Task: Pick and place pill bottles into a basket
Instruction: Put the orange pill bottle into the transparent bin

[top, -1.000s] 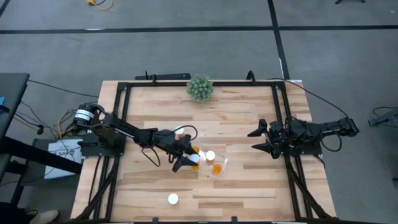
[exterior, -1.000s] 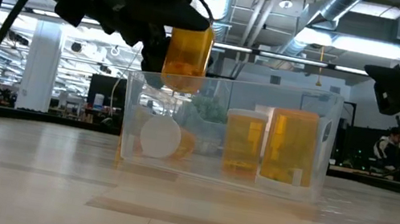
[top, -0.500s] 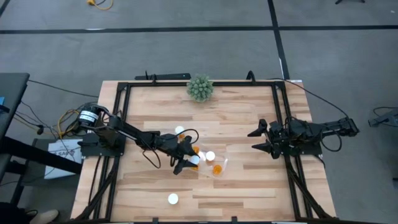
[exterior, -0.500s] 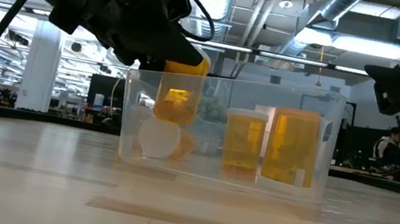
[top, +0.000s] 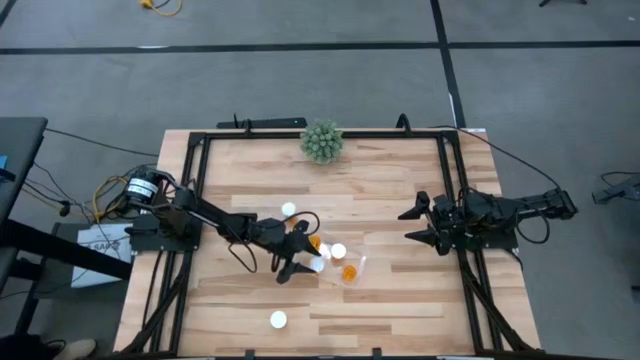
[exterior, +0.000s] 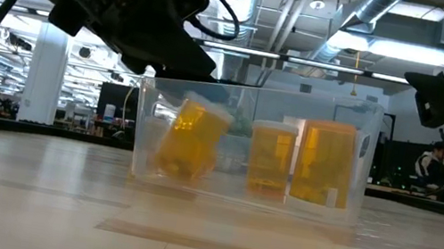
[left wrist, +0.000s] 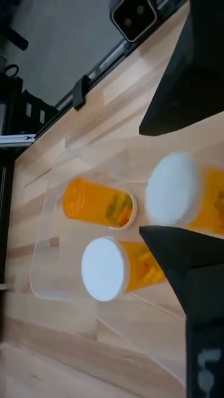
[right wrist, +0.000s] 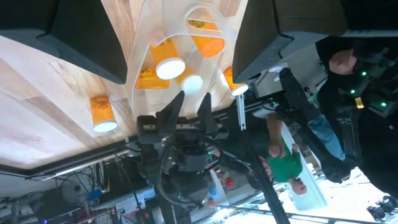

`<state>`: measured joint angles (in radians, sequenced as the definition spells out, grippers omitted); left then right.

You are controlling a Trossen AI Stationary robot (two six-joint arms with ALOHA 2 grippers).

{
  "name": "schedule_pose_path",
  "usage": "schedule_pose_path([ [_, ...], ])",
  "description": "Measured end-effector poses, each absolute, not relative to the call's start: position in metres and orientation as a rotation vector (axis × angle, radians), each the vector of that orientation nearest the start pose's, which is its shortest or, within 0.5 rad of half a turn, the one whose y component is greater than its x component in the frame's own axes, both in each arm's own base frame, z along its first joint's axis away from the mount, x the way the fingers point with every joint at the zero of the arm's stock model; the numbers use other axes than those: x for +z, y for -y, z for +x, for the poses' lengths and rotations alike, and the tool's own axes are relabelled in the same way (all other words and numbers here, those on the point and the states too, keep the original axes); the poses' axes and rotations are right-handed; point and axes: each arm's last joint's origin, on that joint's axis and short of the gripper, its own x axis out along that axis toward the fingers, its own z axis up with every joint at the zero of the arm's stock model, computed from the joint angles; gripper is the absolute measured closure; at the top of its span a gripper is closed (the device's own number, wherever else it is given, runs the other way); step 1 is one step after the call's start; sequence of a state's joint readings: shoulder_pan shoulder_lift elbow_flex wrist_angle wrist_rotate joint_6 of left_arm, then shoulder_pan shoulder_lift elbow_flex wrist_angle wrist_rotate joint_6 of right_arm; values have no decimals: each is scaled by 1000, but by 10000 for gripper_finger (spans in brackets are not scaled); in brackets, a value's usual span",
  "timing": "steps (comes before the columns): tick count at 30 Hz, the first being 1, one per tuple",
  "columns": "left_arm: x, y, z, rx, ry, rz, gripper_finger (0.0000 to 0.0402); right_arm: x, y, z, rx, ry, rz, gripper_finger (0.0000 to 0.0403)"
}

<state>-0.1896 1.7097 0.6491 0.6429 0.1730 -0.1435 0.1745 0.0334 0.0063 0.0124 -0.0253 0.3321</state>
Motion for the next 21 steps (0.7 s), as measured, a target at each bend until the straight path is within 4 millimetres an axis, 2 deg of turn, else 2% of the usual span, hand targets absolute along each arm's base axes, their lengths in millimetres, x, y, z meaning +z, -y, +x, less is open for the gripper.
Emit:
schedule_pose_path([
  [10,149,63,307,-273,-424,-107,149,164,-18,98,195,-48,330,117],
  [21,194,42,299,-100,-275,-111,148,164,-18,98,195,-48,330,117],
])
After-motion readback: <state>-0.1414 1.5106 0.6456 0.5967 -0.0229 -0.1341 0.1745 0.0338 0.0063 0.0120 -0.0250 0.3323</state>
